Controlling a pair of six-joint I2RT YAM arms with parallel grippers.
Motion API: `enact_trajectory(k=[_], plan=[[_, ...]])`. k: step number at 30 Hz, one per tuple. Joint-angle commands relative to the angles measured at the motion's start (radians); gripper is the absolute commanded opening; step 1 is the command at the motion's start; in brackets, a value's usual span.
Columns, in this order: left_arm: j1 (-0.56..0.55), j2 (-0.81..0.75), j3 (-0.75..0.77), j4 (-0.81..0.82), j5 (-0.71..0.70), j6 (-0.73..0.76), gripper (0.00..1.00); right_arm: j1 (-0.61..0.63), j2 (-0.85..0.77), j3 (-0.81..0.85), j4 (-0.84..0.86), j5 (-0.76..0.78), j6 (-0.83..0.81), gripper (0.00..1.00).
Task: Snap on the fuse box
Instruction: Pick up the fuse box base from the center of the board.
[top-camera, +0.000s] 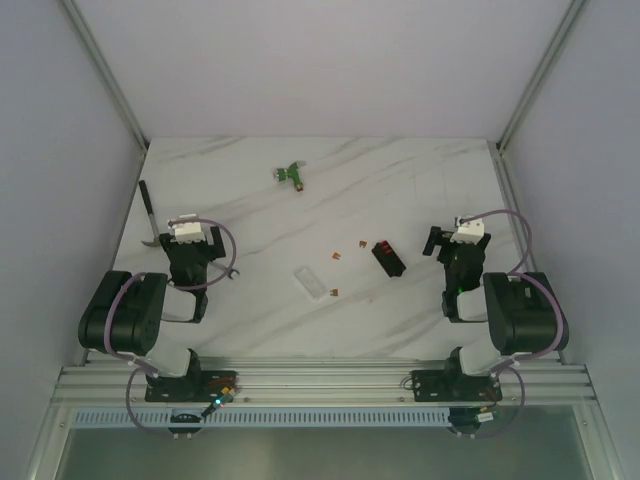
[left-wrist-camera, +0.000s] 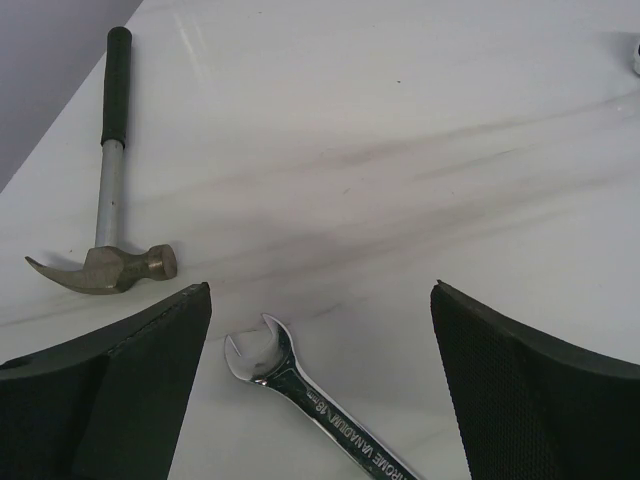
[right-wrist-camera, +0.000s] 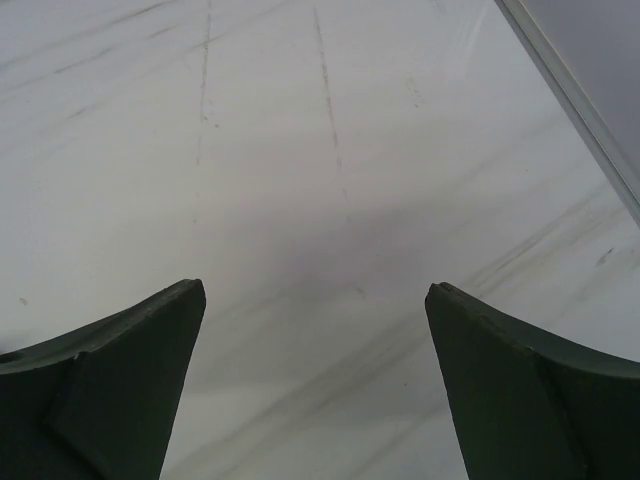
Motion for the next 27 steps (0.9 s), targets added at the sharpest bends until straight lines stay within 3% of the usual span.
enact_trajectory(k=[1, 8, 12, 16, 19, 24, 27], plan=[[-0.004, 0.005, 0.013, 0.048, -0.008, 0.013, 1.0, -0.007, -0.007, 0.027, 0.032, 0.003, 0.006, 1.0], [-0.004, 0.004, 0.012, 0.048, -0.008, 0.013, 1.0, -0.009, -0.011, 0.021, 0.039, 0.002, 0.006, 0.99], [-0.005, -0.015, 0.017, 0.035, -0.026, 0.011, 1.0, -0.007, -0.081, 0.094, -0.156, -0.042, -0.013, 0.95], [-0.007, -0.175, 0.15, -0.329, -0.099, -0.041, 1.0, 0.006, -0.148, 0.217, -0.448, -0.098, 0.02, 0.93], [-0.01, -0.27, 0.207, -0.489, -0.121, -0.164, 1.0, 0.029, -0.182, 0.278, -0.601, -0.143, 0.072, 0.94], [-0.021, -0.314, 0.316, -0.775, 0.016, -0.412, 1.0, 0.098, -0.174, 0.4, -0.894, -0.188, 0.11, 0.98], [-0.054, -0.307, 0.331, -0.84, 0.131, -0.511, 1.0, 0.139, -0.153, 0.438, -1.004, -0.229, 0.133, 0.96]])
